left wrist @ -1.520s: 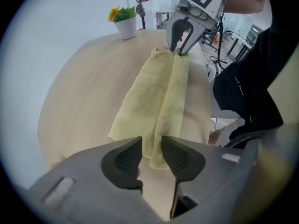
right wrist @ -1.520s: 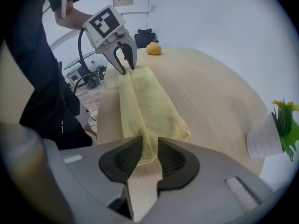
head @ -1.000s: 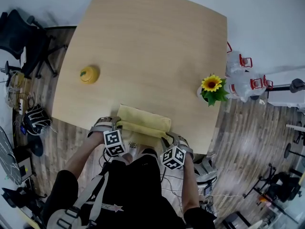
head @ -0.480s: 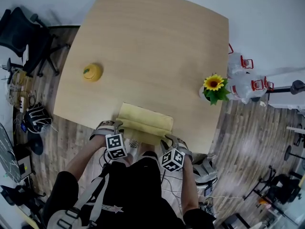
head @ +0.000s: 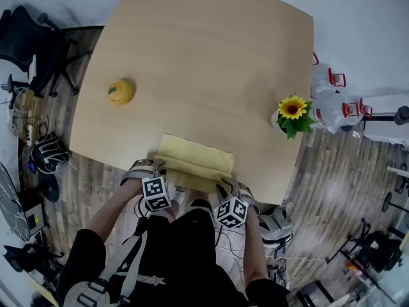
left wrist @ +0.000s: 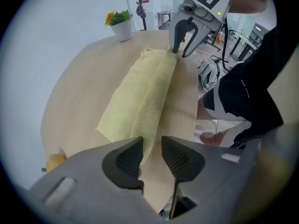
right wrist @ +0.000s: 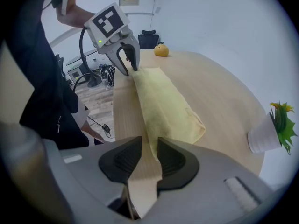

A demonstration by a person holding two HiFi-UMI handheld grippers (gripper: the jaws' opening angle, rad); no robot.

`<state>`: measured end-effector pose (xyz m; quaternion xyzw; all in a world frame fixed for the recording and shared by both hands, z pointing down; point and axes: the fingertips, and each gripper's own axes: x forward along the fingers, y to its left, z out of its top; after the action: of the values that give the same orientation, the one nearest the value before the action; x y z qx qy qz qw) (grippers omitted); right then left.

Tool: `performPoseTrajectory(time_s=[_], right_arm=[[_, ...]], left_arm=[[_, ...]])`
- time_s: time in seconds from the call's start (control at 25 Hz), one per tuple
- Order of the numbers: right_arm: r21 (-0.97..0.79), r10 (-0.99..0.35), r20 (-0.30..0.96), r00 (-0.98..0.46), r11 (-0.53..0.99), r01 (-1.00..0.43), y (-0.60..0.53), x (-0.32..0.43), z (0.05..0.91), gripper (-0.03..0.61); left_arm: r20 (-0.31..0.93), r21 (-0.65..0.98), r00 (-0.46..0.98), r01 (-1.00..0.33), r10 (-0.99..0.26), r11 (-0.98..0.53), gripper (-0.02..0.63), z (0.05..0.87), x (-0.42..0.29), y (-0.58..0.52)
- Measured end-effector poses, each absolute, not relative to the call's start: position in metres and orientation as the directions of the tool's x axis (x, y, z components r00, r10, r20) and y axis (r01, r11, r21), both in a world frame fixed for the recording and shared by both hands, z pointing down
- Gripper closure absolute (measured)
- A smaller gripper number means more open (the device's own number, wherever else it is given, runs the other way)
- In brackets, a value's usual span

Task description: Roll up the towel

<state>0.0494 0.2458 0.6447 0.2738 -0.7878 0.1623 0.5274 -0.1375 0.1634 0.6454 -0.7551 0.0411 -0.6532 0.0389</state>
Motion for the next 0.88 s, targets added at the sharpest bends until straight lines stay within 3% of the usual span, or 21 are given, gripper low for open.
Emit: performPoseTrajectory(time_s=[0.36, 0.88], right_arm=[[0.042, -0.269, 0.918, -0.291, 0.795, -0.605, 0.2412, 0.0517, 0.648, 0.477], [0.112, -0.297, 0.923, -0.245, 0.817, -0.566, 0.237, 0.0541, 0.6512, 0.545]], left_arm=[[0.983, -0.128, 0.13, 0.008, -0.126, -0.992, 0.52, 0.6493, -0.1354, 0.1557], [0.976, -0.179, 0.131, 0.05, -0.172, -0.983, 0.575, 0.6508, -0.1352, 0.1534]])
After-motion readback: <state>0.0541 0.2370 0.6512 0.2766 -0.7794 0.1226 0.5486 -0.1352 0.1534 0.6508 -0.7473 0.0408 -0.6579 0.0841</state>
